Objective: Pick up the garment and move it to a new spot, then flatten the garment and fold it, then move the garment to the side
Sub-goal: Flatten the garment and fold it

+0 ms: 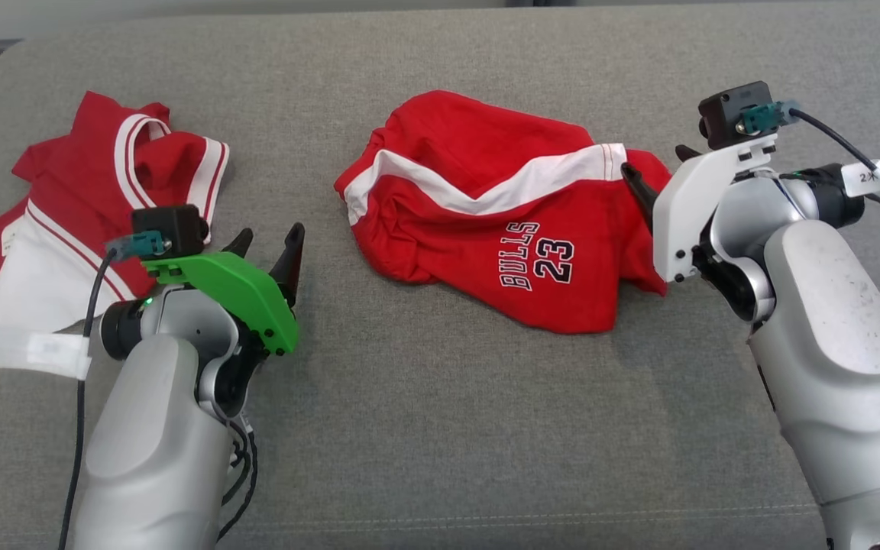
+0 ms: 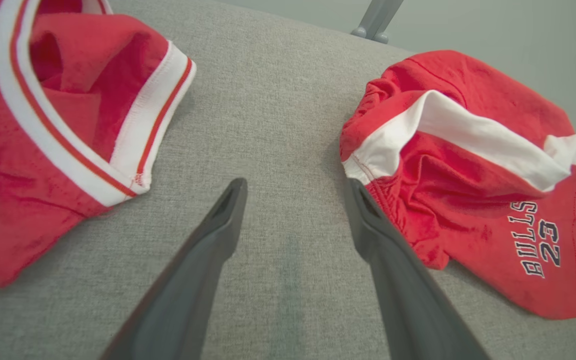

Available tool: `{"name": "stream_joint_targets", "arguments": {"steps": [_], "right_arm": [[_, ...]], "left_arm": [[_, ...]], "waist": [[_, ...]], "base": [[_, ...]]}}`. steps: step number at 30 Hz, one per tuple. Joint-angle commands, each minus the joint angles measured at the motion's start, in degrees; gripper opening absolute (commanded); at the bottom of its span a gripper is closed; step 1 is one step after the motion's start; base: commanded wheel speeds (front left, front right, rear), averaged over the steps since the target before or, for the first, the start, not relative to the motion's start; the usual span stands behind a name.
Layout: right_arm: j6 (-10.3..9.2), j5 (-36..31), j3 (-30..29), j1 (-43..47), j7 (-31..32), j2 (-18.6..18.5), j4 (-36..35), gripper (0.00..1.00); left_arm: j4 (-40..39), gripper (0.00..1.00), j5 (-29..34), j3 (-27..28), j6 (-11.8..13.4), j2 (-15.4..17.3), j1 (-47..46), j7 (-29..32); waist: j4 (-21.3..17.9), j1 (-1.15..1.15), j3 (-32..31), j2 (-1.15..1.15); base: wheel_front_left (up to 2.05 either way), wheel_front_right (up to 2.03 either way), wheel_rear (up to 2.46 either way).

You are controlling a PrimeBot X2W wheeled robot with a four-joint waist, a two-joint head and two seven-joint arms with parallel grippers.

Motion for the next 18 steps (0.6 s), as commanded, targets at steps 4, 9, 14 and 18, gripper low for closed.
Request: {"name": "stream_joint_targets", "arguments": {"steps": [4,9,14,18], "right_arm": [[-0.08,2.4,2.2,-4.2,0.7,-0.7,3.2,1.0],[-0.08,3.9,3.5,-7.3,-0.3,-0.7,6.0,1.0],[-0.07,5.3,4.8,-9.1,-1.1,-0.4,8.1,1.0],[-0.07,6.2,6.0,-9.8,-1.7,-0.2,9.1,1.0]], "left_arm": [[3.6,1.0,-2.3,-1.8,-0.5,-0.2,-4.8,0.7],[5.5,1.0,-4.6,-5.6,-0.4,-0.6,-8.1,0.5],[6.2,1.0,-8.6,-9.3,-0.5,-0.7,-10.6,-0.9],[7.6,1.0,-9.8,-11.2,-0.5,-0.5,-12.1,-1.0]], "waist": [[-0.7,0.0,3.1,0.0],[-0.7,0.0,4.8,0.0],[-0.3,0.0,6.2,0.0],[-0.3,0.0,6.6,0.0]], "base": [[0.0,0.0,0.0],[0.0,0.0,0.0],[0.0,0.0,0.0],[0.0,0.0,0.0]]}}
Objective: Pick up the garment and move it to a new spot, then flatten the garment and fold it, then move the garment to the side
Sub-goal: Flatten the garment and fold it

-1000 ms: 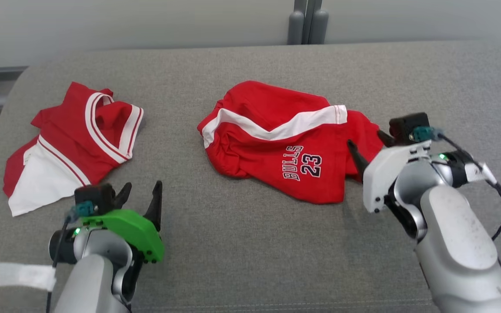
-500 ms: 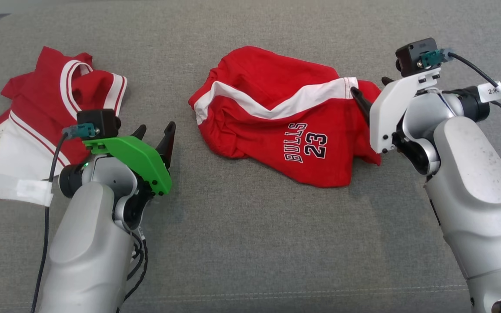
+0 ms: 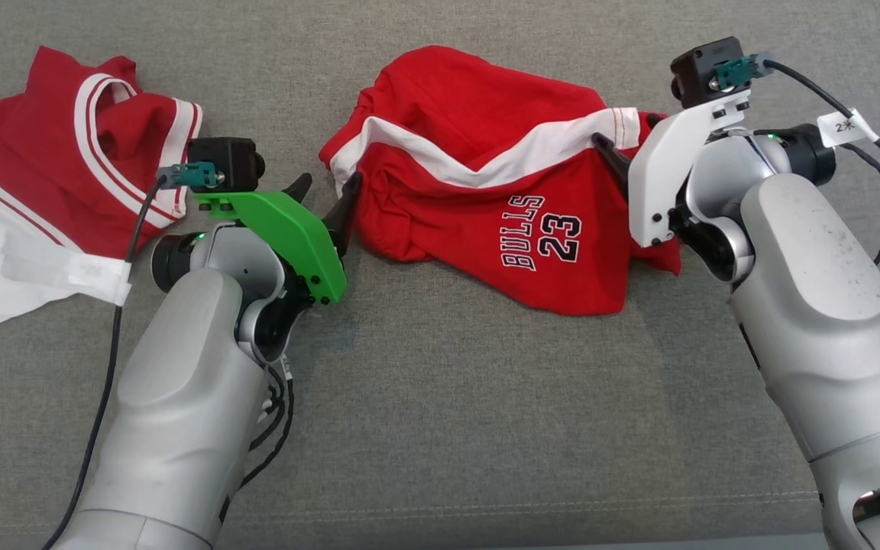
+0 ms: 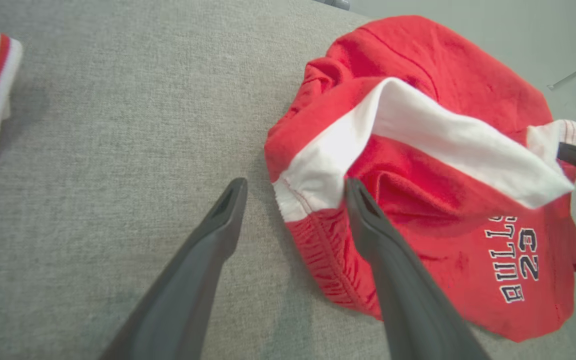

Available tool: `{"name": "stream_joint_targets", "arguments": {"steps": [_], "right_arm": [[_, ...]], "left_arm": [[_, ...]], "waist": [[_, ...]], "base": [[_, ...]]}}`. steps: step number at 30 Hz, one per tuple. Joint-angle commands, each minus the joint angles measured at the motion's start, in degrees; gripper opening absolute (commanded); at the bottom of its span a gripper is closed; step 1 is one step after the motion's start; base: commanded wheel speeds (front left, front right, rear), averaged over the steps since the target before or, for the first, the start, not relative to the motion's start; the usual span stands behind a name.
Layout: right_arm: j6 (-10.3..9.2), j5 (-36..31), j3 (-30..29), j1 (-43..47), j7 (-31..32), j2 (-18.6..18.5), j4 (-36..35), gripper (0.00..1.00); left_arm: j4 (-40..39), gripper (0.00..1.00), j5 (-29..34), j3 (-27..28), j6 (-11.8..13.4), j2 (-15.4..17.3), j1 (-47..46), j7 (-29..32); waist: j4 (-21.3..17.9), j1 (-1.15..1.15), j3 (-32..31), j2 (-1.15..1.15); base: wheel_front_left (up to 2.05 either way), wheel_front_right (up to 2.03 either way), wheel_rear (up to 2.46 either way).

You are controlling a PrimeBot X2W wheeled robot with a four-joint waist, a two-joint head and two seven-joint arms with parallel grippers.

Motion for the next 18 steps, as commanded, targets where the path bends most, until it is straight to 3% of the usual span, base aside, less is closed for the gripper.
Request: {"name": "stream_joint_targets", "arguments": {"steps": [1,14,15,16,17,18], "right_arm": [[-0.07,0.6,0.4,-1.0,-0.5,0.1,0.5,1.0],[-0.08,2.3,3.7,-3.9,-2.8,-1.0,2.8,1.0],[-0.08,2.4,4.1,-4.1,-2.8,-1.0,3.0,0.96],[-0.07,2.8,4.5,-4.3,-3.0,-1.0,3.0,0.61],[-0.07,3.1,4.8,-4.3,-3.0,-1.0,3.0,0.38],[-0.07,3.3,5.3,-4.4,-3.0,-1.1,3.1,0.22]], "left_arm": [[0.8,1.0,-0.5,-0.4,-0.2,0.6,-1.4,-0.4],[8.1,1.0,-3.2,-1.1,-0.2,0.7,-5.4,-1.9],[8.2,1.0,-3.4,-1.6,-0.2,0.5,-5.5,-1.8],[8.3,1.0,-3.8,-2.0,-0.2,0.5,-5.6,-2.0],[8.2,0.91,-3.8,-2.5,-0.2,0.5,-5.7,-2.4],[8.2,0.36,-3.9,-2.8,-0.2,0.5,-6.0,-2.9]], "waist": [[-0.1,-0.01,0.3,0.0],[-0.4,-0.01,2.0,0.0],[-0.4,-0.01,2.2,0.0],[-0.4,-0.01,2.4,0.0],[-0.4,-0.01,2.5,0.0],[-0.4,-0.01,2.6,0.0]], "base": [[0.0,0.0,0.0],[0.0,0.0,0.0],[0.0,0.0,0.0],[0.0,0.0,0.0],[0.0,0.0,0.0],[0.0,0.0,0.0]]}}
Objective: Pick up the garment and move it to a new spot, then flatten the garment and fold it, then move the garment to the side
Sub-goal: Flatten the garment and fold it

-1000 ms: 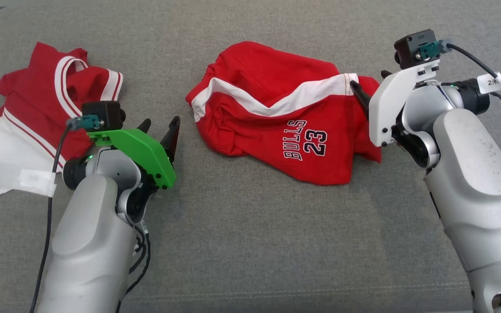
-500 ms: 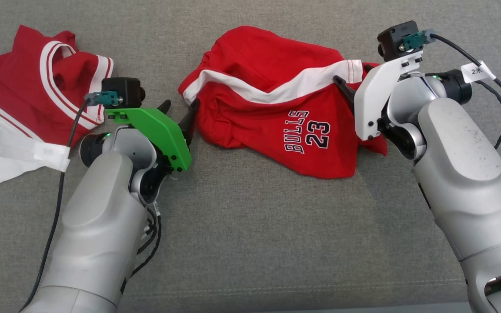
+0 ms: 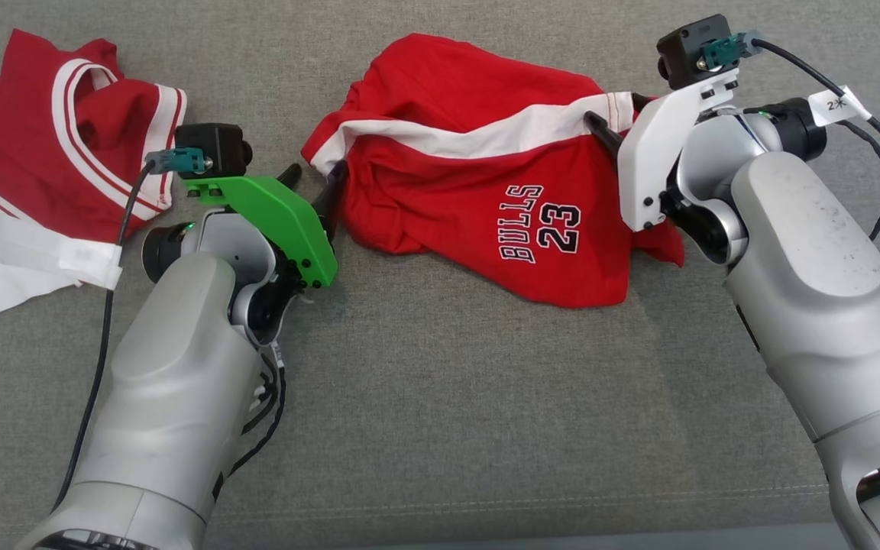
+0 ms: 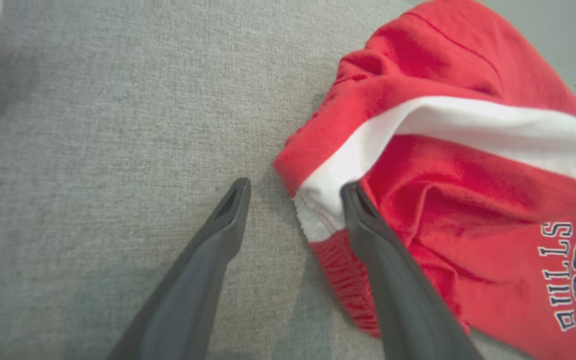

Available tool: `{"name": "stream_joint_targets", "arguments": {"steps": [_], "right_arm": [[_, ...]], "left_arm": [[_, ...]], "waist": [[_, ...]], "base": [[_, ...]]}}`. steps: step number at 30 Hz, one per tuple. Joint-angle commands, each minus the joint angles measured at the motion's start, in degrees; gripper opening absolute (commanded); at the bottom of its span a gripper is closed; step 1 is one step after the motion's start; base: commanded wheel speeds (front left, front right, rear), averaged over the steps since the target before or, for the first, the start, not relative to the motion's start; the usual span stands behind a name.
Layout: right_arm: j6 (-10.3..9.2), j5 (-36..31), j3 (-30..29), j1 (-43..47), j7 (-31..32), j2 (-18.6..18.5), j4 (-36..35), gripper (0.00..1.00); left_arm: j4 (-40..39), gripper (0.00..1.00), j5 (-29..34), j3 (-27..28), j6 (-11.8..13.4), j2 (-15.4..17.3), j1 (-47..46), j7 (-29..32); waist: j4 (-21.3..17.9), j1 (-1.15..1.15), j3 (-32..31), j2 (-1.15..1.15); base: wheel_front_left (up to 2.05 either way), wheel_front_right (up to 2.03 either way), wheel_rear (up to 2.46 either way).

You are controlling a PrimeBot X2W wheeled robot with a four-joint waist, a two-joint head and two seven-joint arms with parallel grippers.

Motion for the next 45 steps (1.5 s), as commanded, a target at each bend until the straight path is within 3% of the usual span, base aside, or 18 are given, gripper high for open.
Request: {"name": "stream_joint_targets", "arguments": {"steps": [1,23,28,36,42,43,44,45], "right_arm": [[-0.07,0.4,0.6,-0.6,-0.6,-0.5,0.1,0.0],[-0.07,0.8,1.1,-0.1,-8.3,-3.6,0.0,0.0],[-0.07,1.8,1.6,1.3,-7.2,-4.2,-0.4,0.0],[-0.07,2.8,2.6,7.0,-4.2,-6.1,-1.9,0.0],[-0.07,4.3,2.9,13.1,-3.2,-6.1,-3.2,0.0],[-0.07,4.5,3.0,13.8,-3.2,-6.0,-3.4,0.22],[-0.07,5.0,2.9,14.3,-3.4,-5.8,-3.6,0.96],[-0.07,5.1,2.7,14.8,-3.7,-5.7,-3.8,1.0]], "left_arm": [[-0.1,0.0,-0.5,-0.5,-0.2,0.0,-1.2,-0.8],[-2.2,0.0,1.1,-6.7,-0.1,4.2,-3.3,-8.3],[-2.7,0.0,2.1,-8.0,0.4,4.6,-2.8,-6.9],[-5.0,0.0,5.3,-12.7,3.8,6.3,1.1,0.4],[-8.5,0.0,6.4,-16.0,4.2,7.4,6.1,4.6],[-8.9,0.0,6.2,-16.3,4.1,7.5,6.9,4.9],[-9.7,0.56,6.3,-16.5,4.3,7.6,7.4,4.8],[-10.3,1.0,6.3,-16.6,4.4,7.8,7.9,4.7]], "waist": [[0.1,0.0,0.1,0.0],[-0.8,0.0,-9.1,0.0],[-1.0,0.0,-10.7,0.0],[-0.9,0.0,-12.2,0.0],[-1.0,0.0,-12.0,0.0],[-1.1,0.0,-12.0,0.0],[-1.2,0.0,-12.0,0.0],[-1.2,0.0,-11.9,0.0]], "base": [[0.0,0.0,0.0],[0.0,0.0,0.0],[0.0,0.0,0.0],[0.0,0.0,0.0],[0.0,0.0,0.0],[0.0,0.0,0.0],[0.0,0.0,0.0],[0.0,0.0,0.0]]}}
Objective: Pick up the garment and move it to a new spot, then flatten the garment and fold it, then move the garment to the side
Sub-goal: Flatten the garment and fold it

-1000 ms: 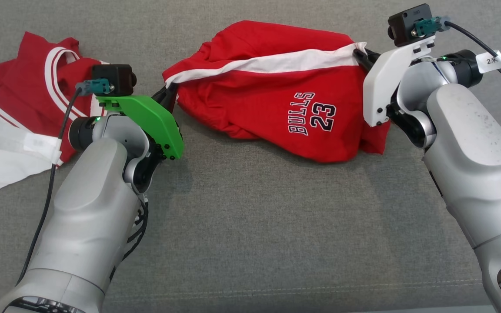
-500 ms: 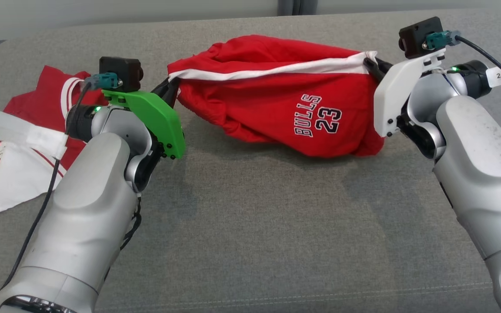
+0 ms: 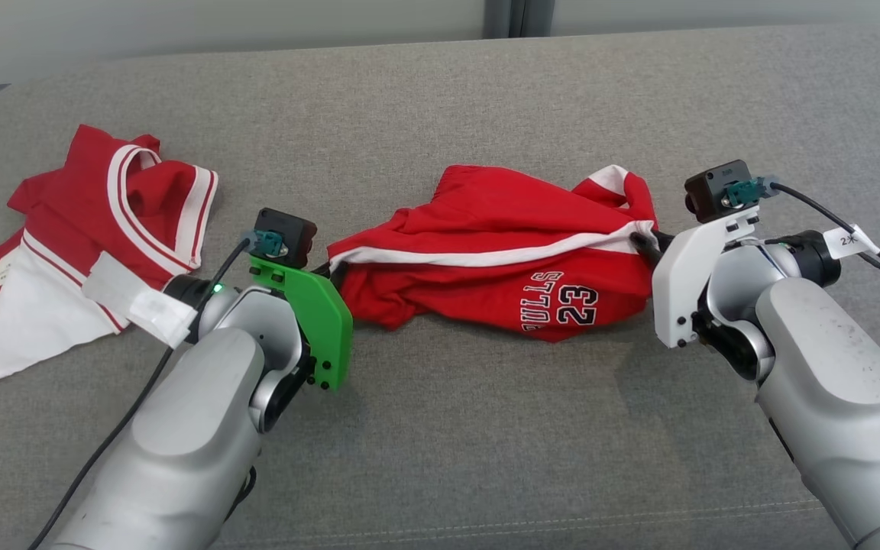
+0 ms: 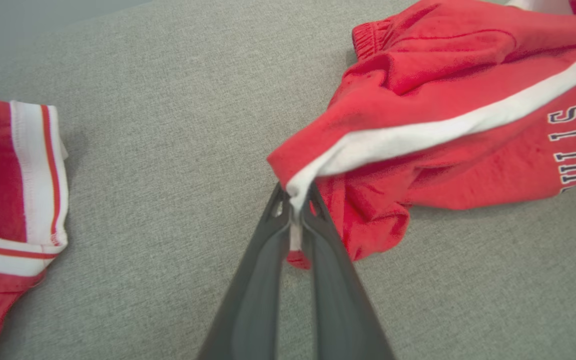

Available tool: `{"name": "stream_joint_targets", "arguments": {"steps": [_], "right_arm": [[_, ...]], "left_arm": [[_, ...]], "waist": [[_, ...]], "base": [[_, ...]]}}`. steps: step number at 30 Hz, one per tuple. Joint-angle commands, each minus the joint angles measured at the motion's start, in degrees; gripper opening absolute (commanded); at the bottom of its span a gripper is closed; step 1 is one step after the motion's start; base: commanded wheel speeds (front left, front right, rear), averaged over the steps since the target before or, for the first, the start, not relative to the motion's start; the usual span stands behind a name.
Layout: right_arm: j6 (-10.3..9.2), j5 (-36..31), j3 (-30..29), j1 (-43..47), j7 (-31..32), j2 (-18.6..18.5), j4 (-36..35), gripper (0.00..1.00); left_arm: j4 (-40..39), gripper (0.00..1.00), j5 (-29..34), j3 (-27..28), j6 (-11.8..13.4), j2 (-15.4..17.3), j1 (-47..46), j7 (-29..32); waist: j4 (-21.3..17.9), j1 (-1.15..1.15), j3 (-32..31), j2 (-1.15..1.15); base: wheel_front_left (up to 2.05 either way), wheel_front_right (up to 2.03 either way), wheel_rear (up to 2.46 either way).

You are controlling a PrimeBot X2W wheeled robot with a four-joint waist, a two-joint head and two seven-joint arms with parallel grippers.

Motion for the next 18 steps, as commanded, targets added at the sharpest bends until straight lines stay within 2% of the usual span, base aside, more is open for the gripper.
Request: {"name": "stream_joint_targets", "arguments": {"steps": [1,11,18], "right_arm": [[-0.08,0.2,-0.2,0.6,-0.6,0.0,-0.5,1.0],[-0.08,-0.8,-3.1,4.7,-2.9,0.0,-4.6,1.0],[-0.08,-3.0,-5.8,7.9,-0.5,-0.3,-8.5,1.0]], "left_arm": [[-0.4,1.0,0.3,-0.1,0.5,0.4,0.8,-0.1],[-7.7,1.0,0.7,-0.1,2.9,3.0,6.1,-2.9],[-11.7,1.0,-0.1,0.1,4.5,5.6,8.9,-1.1]], "waist": [[0.0,0.0,0.0,0.0],[0.4,0.0,-3.6,0.0],[0.7,0.0,-4.6,0.0]], "base": [[0.0,0.0,0.0],[0.0,0.0,0.0],[0.0,0.0,0.0]]}}
